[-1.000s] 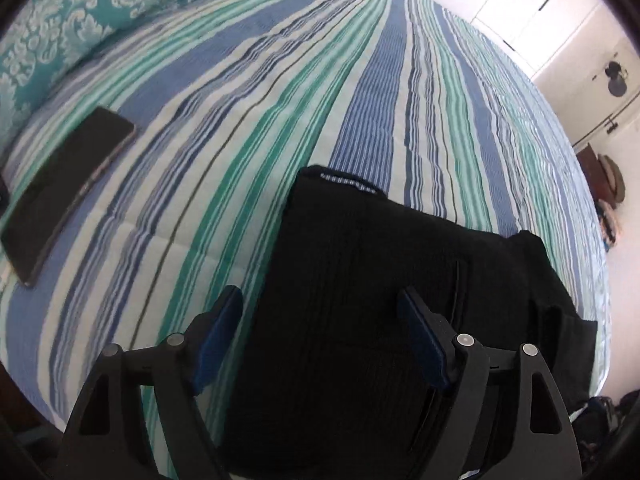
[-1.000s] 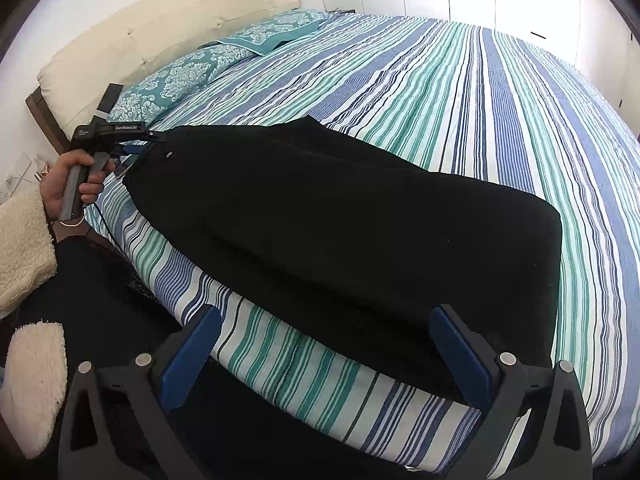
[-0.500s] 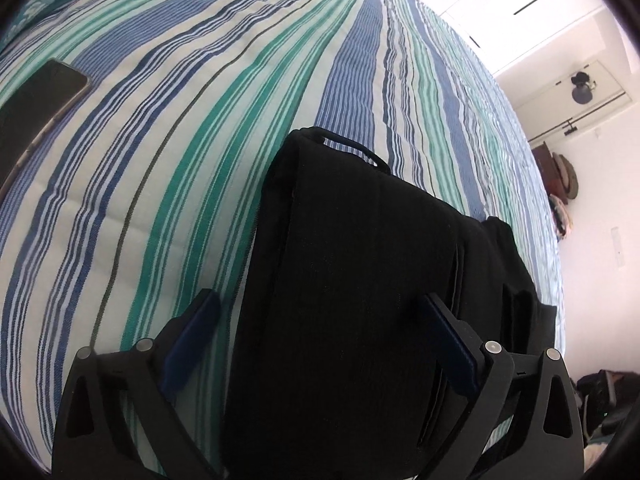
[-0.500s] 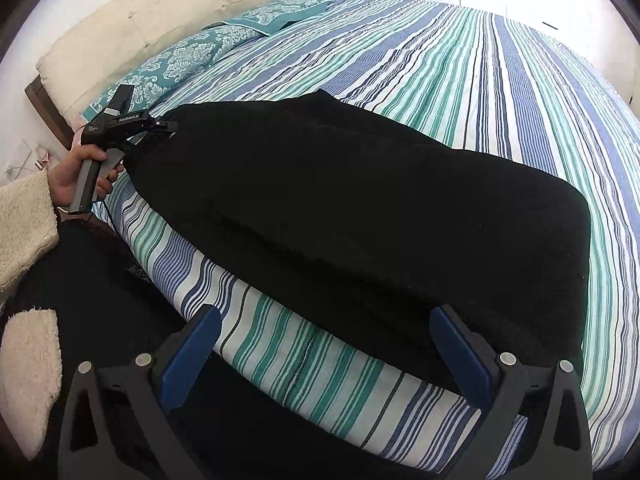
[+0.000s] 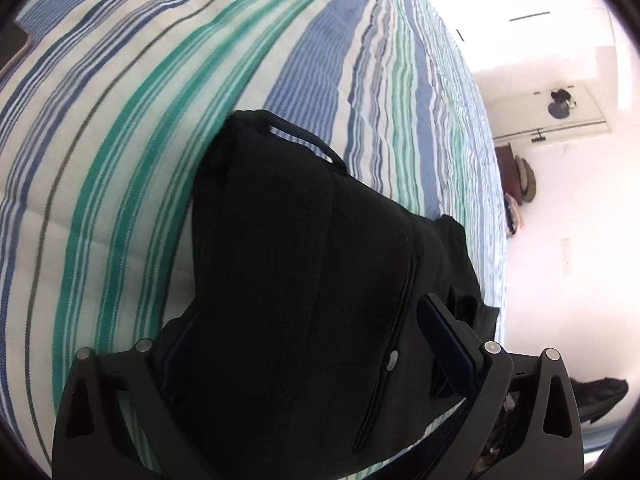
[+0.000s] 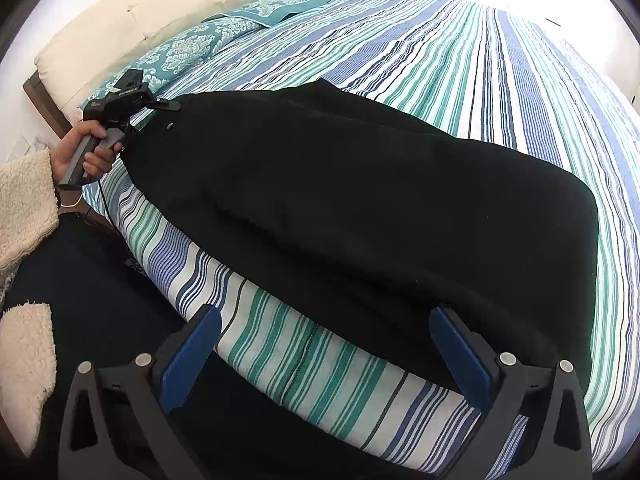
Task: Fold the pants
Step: 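Grasp the edge of the folded black trousers with the left gripper, then lift and fold the trousers over once more with the left gripper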
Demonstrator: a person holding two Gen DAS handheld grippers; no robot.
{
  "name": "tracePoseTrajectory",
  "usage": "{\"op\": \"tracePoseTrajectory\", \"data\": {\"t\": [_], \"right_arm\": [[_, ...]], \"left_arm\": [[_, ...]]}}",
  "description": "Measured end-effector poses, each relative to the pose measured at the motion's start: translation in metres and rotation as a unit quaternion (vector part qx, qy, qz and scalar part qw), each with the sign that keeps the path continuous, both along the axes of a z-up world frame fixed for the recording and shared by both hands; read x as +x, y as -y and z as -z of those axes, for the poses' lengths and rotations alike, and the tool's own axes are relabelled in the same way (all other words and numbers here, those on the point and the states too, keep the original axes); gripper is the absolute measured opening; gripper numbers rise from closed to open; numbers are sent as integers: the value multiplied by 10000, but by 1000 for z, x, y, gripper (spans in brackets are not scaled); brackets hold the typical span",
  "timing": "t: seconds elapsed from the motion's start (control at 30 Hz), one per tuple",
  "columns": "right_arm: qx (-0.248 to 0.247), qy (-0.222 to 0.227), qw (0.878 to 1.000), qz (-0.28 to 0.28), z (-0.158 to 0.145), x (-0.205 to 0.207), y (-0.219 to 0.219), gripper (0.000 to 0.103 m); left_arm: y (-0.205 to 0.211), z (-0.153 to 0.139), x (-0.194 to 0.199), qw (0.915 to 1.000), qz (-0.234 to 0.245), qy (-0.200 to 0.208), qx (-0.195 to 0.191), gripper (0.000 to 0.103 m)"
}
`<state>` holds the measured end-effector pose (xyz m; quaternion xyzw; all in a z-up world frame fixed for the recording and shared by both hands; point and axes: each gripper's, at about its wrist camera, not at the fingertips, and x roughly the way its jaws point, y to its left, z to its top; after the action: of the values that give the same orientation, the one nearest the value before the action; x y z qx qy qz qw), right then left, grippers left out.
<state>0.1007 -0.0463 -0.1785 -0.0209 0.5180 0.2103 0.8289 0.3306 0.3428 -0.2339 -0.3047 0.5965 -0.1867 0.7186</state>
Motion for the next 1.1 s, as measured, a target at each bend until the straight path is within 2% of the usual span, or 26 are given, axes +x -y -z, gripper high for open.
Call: {"op": "tracePoseTrajectory", "data": {"t": [0.1, 0.13, 0.17, 0.2, 0.27, 0.4, 0.47, 0.53, 0.67, 0.77, 0.83, 0.93, 1.1], "right_arm": [[-3, -9, 10000, -16, 2, 1, -2, 103], [1, -13, 10000, -23, 3, 1, -3, 103], [1, -18, 10000, -29, 4, 1, -4, 103], [-1, -23, 10000, -37, 4, 1, -4, 103], [2, -21, 10000, -56, 5, 2, -5, 103], [45, 42, 9999, -81, 3, 1, -3, 103], [89, 62, 9999, -52, 2, 1, -1, 103], [160, 108, 9998, 19, -2, 2, 4, 103], [413, 270, 9985, 246, -12, 4, 18, 103], [508, 457, 9969, 397, -23, 10, 27, 103], [779, 453, 9955, 291, -31, 25, 26, 103], [1308, 330, 9907, -187, -46, 54, 10, 103], [1419, 795, 9863, -286, -70, 61, 10, 103]], "left_arm": [[8, -4, 0, 9995, 175, 101, 251, 96], [8, -5, -1, 9992, 141, 125, 365, 90], [8, -8, -3, 9981, 118, 151, 581, 66], [7, -11, -5, 9976, 80, 169, 667, 53], [1, -17, -9, 9984, -165, 152, 522, 30], [9, -39, -20, 9967, -469, 306, 582, 24], [14, -54, -26, 9961, -769, 387, 209, 23], [21, -74, -35, 9947, -874, 515, -172, 22], [62, -117, -50, 9939, -640, 822, -369, 22], [102, -138, -57, 9940, -412, 952, -352, 22], [123, -142, -59, 9941, -465, 898, -392, 22], [147, -146, -61, 9937, -589, 803, -516, 22], [214, -152, -61, 9955, -158, 902, -238, 22]]}}
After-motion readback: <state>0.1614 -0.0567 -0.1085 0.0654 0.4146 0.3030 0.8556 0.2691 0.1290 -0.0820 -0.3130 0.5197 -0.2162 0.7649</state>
